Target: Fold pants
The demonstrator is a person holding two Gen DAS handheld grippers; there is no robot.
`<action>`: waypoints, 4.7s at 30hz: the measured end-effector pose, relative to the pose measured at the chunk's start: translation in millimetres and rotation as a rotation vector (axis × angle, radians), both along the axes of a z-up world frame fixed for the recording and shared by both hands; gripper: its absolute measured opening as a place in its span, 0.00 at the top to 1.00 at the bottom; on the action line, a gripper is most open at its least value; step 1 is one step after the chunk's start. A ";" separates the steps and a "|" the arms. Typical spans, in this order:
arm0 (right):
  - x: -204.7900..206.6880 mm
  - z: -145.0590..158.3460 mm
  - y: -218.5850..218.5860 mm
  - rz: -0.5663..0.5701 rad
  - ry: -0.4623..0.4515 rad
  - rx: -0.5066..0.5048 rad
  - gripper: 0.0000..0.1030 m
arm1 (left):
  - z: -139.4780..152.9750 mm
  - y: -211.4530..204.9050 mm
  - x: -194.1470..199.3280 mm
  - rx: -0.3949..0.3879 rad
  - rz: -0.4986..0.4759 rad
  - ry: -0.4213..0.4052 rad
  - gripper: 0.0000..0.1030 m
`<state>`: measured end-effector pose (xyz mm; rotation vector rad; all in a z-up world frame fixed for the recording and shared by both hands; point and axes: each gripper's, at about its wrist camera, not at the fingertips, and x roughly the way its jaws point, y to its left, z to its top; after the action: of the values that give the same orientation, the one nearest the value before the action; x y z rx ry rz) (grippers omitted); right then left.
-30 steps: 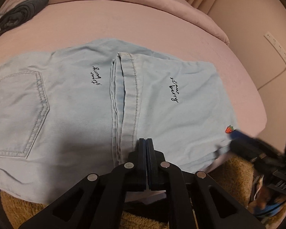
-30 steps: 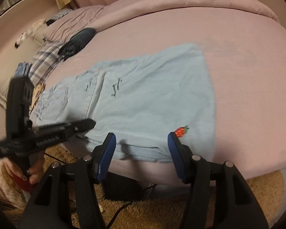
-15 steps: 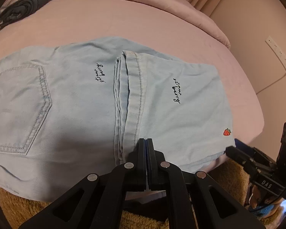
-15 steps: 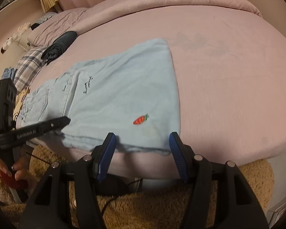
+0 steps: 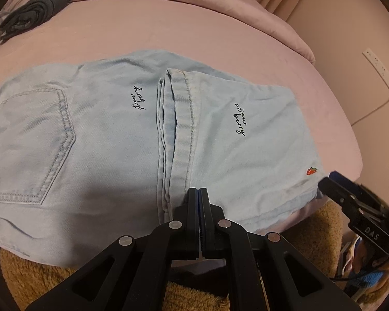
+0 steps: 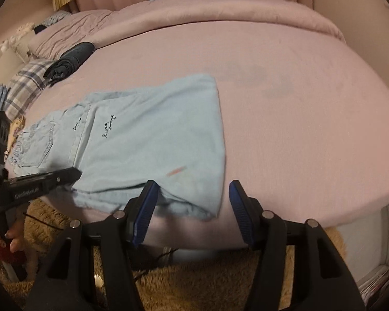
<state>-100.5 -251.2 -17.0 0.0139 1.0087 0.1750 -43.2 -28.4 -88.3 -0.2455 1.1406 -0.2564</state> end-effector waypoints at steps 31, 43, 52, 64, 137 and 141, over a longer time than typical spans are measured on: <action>21.0 -25.1 33.4 0.027 0.049 -0.079 0.33 | -3.6 16.9 -7.2 -0.095 -0.004 0.042 0.93; 86.1 18.5 83.3 0.106 -0.021 0.031 0.24 | 27.6 63.2 -23.4 -0.120 0.071 0.036 0.67; 87.6 -45.3 146.2 0.129 -0.005 -0.091 0.06 | 39.9 160.6 -47.4 -0.103 0.402 0.010 0.59; 94.4 -46.8 143.2 0.146 0.003 -0.076 0.06 | 51.9 250.3 -81.4 -0.060 0.724 -0.063 0.47; 48.9 2.6 0.4 -0.047 0.013 0.477 0.32 | 101.9 -6.8 9.6 -0.077 -0.065 -0.200 0.27; 56.9 -16.3 34.6 0.046 0.086 0.482 0.33 | 84.2 31.1 13.3 0.044 0.120 -0.145 0.27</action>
<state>-43.5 -216.7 -33.4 0.4408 1.0328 0.4597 -29.9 2.7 -4.1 -0.2520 0.9833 -0.1402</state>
